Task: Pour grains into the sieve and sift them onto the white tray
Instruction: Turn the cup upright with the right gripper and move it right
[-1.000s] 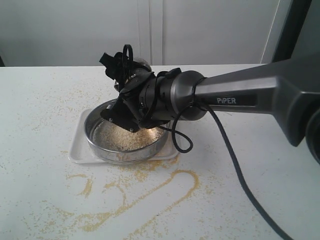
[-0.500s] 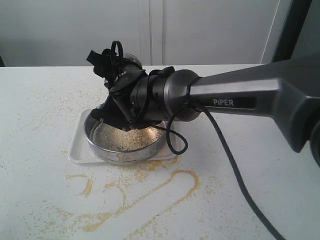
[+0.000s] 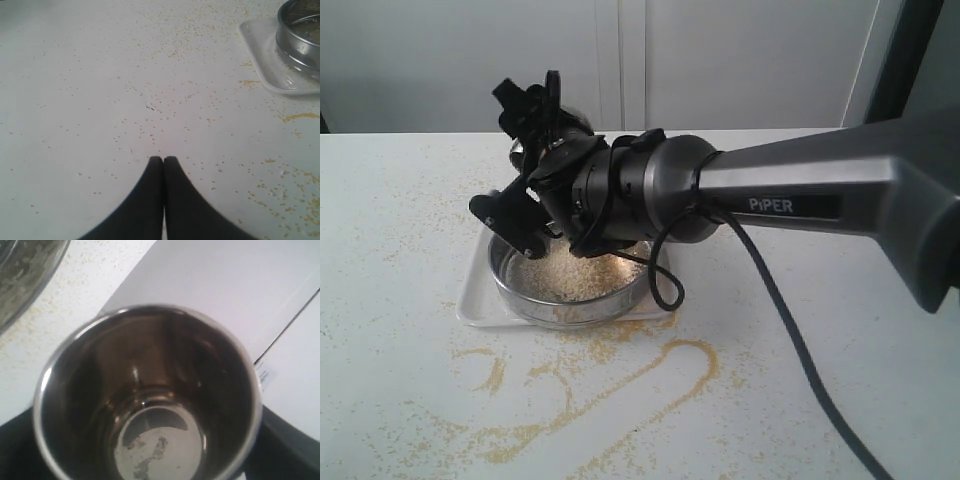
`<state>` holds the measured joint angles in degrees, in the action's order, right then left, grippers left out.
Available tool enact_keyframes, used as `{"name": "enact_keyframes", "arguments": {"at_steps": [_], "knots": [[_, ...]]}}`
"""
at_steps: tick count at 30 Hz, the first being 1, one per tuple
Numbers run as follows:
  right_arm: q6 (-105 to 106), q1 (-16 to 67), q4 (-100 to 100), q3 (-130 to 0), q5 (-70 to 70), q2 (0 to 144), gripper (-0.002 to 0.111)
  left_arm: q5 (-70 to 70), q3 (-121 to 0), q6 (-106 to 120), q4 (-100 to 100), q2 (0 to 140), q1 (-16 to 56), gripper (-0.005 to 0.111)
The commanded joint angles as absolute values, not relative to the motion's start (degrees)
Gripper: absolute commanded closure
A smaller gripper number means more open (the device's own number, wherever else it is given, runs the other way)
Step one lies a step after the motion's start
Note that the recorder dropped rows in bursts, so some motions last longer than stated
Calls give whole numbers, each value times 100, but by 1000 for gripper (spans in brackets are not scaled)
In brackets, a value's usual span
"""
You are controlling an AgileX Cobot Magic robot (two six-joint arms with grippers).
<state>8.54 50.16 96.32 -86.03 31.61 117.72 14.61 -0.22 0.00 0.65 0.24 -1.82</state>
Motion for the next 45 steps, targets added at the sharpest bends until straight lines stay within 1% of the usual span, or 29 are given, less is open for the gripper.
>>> {"name": "enact_keyframes", "arguments": {"at_steps": [1, 5, 8, 14, 26, 30, 33, 34, 38, 43, 45], "knots": [[-224, 4898, 9329, -8587, 3189, 11495, 108, 1464, 0, 0, 136, 0, -170, 107], [-590, 4885, 9145, -8587, 2866, 11308, 108, 1464, 0, 0, 136, 0, -170, 107], [-951, 4818, 8489, -8577, 2604, 11128, 108, 1464, 0, 0, 136, 0, -170, 107], [-1700, 4436, 7572, -8216, 1566, 10783, 108, 1464, 0, 0, 136, 0, -170, 107], [-4237, 3791, 7491, -7398, -542, 10208, 108, 1464, 0, 0, 136, 0, -170, 107], [-4670, 3646, 7211, -7118, -1345, 10195, 108, 1464, 0, 0, 136, 0, -170, 107], [-5043, 3444, 7128, -6965, -2003, 10185, 108, 1464, 0, 0, 136, 0, -170, 107], [-5300, 3273, 7114, -6853, -2413, 10185, 108, 1464, 0, 0, 136, 0, -170, 107], [-5472, 2897, 7025, -6596, -3027, 10183, 108, 1464, 0, 0, 136, 0, -170, 107], [-5550, 2460, 6996, -6153, -3356, 10183, 108, 1464, 0, 0, 136, 0, -170, 107], [-5523, 2247, 6665, -5966, -3637, 10183, 108, 1464, 0, 0, 136, 0, -170, 107]]}}
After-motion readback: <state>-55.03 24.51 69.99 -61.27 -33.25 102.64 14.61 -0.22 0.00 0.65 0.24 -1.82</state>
